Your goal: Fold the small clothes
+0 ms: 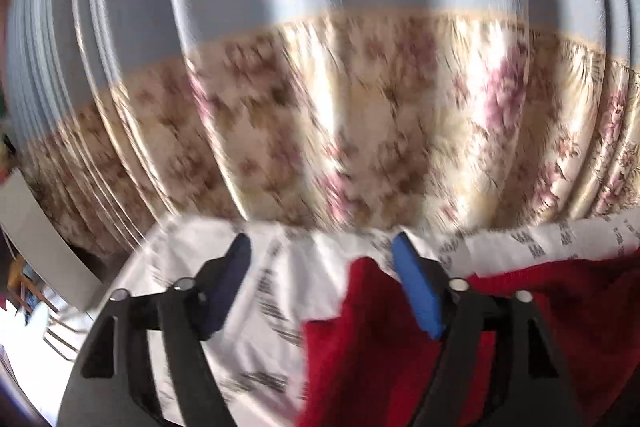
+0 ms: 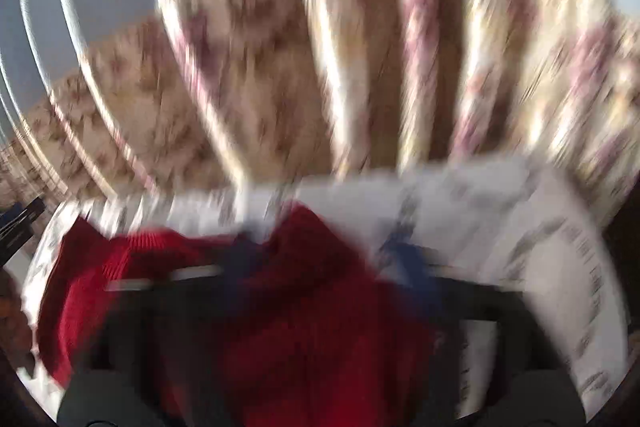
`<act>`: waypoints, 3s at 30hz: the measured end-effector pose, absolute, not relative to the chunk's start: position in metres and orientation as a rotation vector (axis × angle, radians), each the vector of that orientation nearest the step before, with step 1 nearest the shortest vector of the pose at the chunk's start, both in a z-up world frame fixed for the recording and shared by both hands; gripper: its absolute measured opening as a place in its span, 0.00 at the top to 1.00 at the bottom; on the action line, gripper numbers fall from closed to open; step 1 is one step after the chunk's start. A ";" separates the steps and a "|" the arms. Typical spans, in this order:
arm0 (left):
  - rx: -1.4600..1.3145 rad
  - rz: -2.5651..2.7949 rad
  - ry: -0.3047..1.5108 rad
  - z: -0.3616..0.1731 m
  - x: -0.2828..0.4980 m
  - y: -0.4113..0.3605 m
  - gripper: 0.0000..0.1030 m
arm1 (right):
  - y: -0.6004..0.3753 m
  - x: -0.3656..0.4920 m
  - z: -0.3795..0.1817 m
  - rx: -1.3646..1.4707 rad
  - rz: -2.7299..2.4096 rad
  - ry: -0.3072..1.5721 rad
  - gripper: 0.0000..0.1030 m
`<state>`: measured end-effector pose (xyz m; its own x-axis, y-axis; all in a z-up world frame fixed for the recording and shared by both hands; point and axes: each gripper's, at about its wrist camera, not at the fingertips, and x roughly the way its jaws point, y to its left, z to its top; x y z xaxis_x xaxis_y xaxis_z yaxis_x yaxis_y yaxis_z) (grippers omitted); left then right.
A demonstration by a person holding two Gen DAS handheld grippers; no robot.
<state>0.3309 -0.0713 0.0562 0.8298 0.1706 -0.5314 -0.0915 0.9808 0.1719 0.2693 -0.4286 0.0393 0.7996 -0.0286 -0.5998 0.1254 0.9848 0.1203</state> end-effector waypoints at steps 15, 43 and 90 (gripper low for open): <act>0.157 -0.024 0.756 0.003 0.331 -0.103 0.25 | -0.383 0.294 0.001 0.007 0.072 0.866 0.31; 0.063 0.070 0.863 -0.032 0.369 -0.071 0.91 | -0.424 0.342 -0.040 0.145 -0.060 0.947 0.72; -0.022 -0.051 0.787 -0.020 0.379 -0.099 0.86 | -0.393 0.325 -0.029 0.093 0.029 0.904 0.23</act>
